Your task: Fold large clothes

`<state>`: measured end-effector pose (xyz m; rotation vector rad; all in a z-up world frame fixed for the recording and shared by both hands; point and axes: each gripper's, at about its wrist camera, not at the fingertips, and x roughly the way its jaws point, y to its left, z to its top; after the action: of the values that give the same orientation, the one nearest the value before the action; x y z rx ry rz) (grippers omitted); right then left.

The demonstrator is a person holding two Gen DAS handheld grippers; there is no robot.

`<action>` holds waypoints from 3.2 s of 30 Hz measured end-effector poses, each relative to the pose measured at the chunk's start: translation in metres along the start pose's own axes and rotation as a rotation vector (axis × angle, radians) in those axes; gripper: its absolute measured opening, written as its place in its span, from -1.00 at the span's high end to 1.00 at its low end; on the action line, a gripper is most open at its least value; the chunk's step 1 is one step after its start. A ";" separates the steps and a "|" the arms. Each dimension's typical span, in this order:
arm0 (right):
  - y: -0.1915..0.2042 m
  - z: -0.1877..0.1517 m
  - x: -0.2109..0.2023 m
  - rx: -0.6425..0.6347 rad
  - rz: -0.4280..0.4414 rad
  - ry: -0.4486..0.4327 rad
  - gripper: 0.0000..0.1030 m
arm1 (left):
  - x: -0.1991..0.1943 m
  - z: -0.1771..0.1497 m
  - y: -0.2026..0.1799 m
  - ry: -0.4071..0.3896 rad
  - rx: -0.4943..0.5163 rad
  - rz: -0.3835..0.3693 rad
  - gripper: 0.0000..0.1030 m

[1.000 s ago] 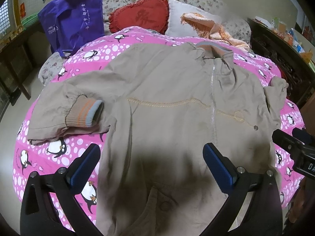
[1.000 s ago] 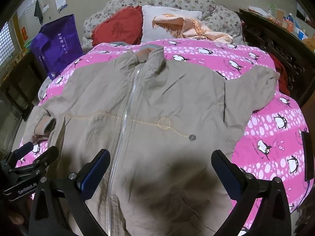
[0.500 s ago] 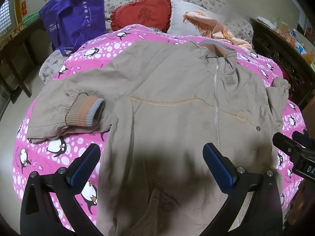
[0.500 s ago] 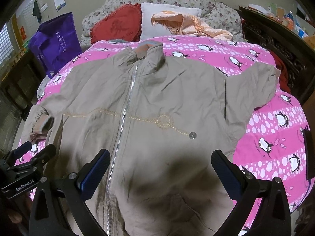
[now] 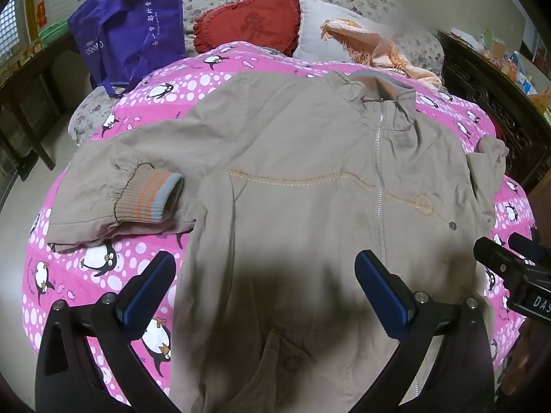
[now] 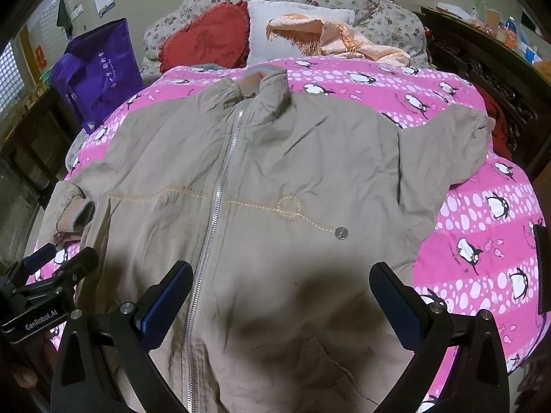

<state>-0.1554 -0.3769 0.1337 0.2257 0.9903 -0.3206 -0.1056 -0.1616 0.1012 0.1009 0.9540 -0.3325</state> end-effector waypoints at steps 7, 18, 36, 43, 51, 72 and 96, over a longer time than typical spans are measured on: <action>0.001 0.001 0.002 -0.003 -0.008 0.003 -0.99 | 0.003 0.000 0.007 0.009 -0.015 0.000 -1.00; 0.004 0.000 0.008 -0.012 -0.013 0.020 -0.99 | 0.007 0.001 0.012 0.021 -0.021 0.011 -1.00; 0.010 -0.001 0.017 -0.040 -0.013 0.049 -0.99 | 0.015 0.000 0.022 0.042 -0.034 0.026 -1.00; 0.013 -0.002 0.020 -0.050 -0.013 0.060 -0.99 | 0.015 0.002 0.033 0.045 -0.047 0.021 -1.00; 0.012 -0.002 0.020 -0.054 0.000 0.068 -0.99 | 0.019 0.015 0.094 0.019 -0.112 0.095 -1.00; 0.009 -0.002 0.036 -0.055 0.016 0.115 -0.99 | 0.031 0.038 0.133 0.014 -0.106 0.039 0.70; -0.118 -0.011 0.000 0.188 -0.050 0.026 -0.99 | 0.009 0.091 -0.158 0.037 0.181 -0.605 0.81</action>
<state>-0.2067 -0.4837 0.1229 0.3766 0.9936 -0.4580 -0.0801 -0.3338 0.1563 -0.0201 0.9761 -0.9782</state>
